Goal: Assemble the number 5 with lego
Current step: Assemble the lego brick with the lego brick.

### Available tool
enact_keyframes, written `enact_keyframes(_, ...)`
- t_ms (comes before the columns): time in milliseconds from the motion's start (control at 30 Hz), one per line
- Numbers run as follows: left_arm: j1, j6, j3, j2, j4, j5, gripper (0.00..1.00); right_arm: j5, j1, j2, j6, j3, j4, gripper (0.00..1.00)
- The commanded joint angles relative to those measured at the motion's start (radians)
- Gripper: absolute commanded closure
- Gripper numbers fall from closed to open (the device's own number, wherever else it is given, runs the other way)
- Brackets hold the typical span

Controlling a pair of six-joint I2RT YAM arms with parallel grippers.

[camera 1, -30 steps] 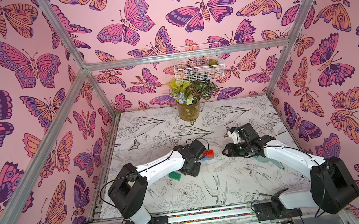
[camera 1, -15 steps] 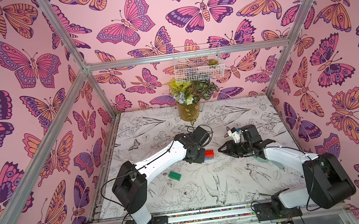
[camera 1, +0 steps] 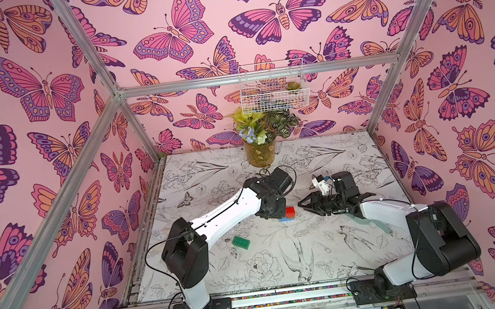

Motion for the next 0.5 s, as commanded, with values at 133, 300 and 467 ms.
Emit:
enact_keyframes(133,0.007,-0.017,0.097,0.067,-0.086,-0.001,0.79,-0.054,-0.007,0.043,0.037,-0.015,0.082,0.54)
enact_keyframes(300,0.007,-0.026,0.130,0.109,-0.092,0.012,0.80,-0.102,-0.018,0.079,0.097,-0.052,0.209,0.54)
enact_keyframes(467,0.007,-0.029,0.160,0.149,-0.092,0.020,0.79,-0.132,-0.019,0.142,0.107,-0.060,0.262,0.54)
